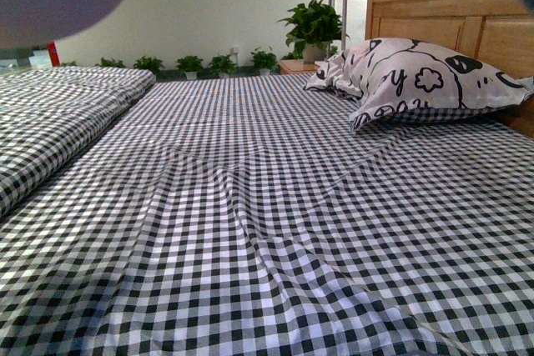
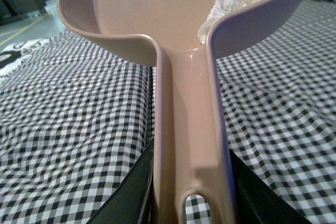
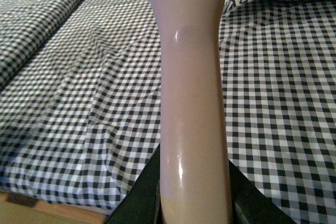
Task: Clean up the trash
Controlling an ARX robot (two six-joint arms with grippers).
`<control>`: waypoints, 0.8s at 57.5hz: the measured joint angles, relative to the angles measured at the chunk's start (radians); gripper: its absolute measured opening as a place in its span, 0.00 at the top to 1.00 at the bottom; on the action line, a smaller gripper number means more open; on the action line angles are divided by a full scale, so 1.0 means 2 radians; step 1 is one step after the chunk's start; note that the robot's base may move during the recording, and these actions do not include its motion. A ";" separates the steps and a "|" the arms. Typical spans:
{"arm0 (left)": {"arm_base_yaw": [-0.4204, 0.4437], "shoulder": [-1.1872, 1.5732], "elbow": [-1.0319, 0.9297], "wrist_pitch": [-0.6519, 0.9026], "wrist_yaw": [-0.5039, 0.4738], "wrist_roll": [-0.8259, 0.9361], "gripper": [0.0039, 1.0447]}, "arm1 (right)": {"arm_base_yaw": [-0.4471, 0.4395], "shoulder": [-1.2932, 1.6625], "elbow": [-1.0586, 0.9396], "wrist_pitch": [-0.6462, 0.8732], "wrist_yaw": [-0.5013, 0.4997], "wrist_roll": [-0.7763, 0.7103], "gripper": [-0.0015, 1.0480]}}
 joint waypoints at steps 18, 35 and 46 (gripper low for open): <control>-0.024 -0.133 -0.055 -0.050 -0.040 -0.013 0.74 | -0.019 -0.109 -0.020 -0.062 -0.064 0.021 0.82; -0.086 -0.263 -0.131 -0.087 -0.120 -0.023 0.74 | 0.024 -0.201 -0.047 -0.068 -0.012 0.080 0.82; -0.137 -0.299 -0.164 -0.090 -0.171 -0.040 0.74 | 0.058 -0.233 -0.067 -0.066 0.063 0.115 0.82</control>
